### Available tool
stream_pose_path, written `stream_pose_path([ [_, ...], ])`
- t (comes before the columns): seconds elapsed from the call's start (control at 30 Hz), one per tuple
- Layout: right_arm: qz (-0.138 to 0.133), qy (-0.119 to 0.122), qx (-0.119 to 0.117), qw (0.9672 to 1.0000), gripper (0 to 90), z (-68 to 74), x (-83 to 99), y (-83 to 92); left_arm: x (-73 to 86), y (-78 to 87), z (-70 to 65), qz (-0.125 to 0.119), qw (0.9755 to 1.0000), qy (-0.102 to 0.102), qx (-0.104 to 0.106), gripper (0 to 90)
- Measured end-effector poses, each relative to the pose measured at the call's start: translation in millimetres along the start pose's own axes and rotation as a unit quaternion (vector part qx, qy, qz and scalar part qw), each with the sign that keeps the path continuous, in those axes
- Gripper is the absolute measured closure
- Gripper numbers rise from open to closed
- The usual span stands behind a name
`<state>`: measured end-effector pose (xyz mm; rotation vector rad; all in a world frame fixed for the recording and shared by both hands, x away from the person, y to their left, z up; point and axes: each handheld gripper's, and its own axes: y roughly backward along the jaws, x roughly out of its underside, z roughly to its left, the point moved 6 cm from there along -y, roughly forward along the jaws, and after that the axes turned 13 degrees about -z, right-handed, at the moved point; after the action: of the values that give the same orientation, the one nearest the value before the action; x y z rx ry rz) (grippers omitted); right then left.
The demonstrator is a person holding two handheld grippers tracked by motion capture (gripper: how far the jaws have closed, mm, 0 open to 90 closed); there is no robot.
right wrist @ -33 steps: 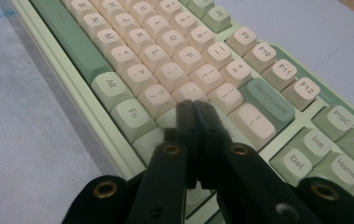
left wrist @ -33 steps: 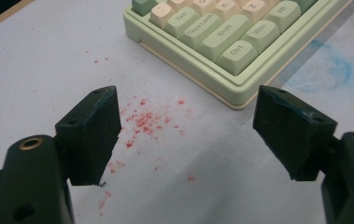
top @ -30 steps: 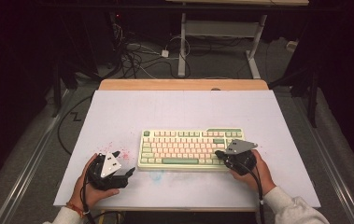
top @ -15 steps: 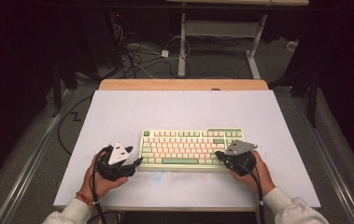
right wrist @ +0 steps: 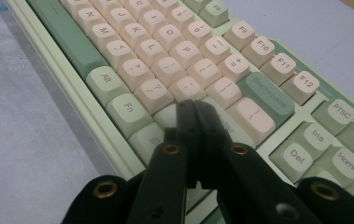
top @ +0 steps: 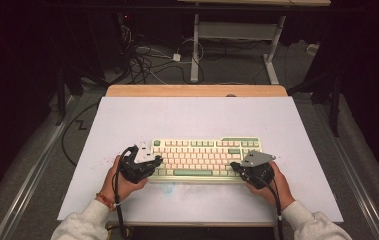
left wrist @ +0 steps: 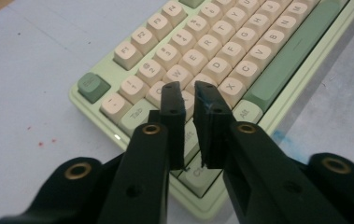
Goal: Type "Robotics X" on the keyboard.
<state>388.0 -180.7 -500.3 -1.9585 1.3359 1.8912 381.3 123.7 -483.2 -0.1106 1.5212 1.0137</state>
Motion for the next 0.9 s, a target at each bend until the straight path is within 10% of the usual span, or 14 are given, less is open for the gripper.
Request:
stream_pose_path([
  [0.9,-0.002,0.006,0.002,1.0,90.0,0.4,0.2,-0.1,-31.3,-68.8,-8.0,0.04,0.9985,-0.009,0.036,87.0],
])
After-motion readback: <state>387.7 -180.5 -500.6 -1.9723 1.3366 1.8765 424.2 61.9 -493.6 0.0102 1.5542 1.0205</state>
